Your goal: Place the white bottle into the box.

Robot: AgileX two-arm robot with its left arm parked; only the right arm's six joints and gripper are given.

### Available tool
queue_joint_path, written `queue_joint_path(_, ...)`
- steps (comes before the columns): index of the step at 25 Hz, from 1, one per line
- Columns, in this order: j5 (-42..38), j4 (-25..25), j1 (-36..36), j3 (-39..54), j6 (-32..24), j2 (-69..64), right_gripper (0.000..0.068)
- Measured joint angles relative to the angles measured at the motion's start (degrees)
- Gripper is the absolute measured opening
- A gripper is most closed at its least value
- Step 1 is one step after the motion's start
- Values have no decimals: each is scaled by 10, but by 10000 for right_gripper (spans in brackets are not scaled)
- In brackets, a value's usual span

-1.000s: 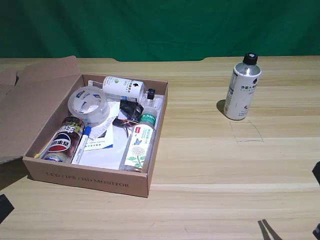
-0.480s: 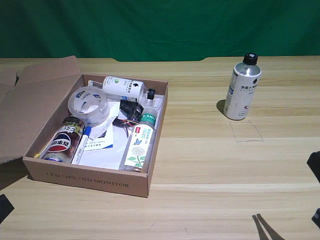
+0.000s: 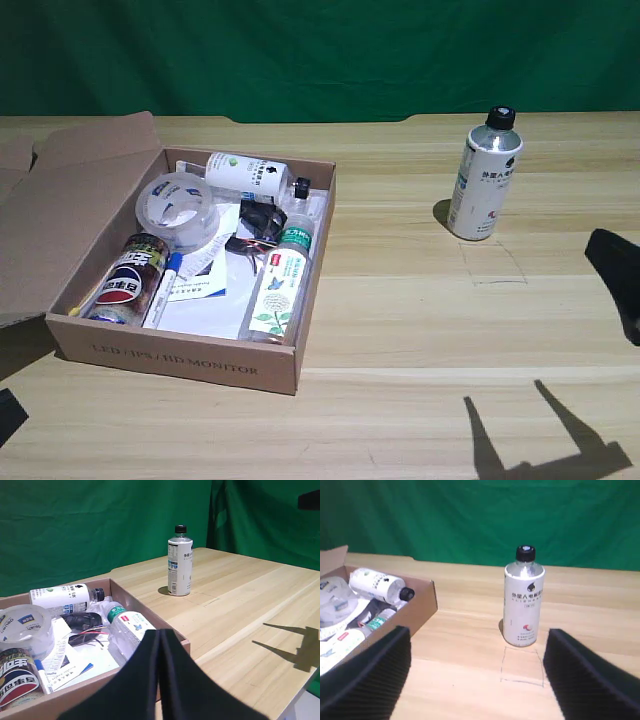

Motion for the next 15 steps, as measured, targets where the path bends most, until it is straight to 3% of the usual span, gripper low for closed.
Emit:
queue_joint_path(3,8,-11,0,-29,0,72,680)
queue_joint_path(11,38,-14,0,-162,0,279,676)
queue_joint_path(15,41,22,0,-217,0,365,652)
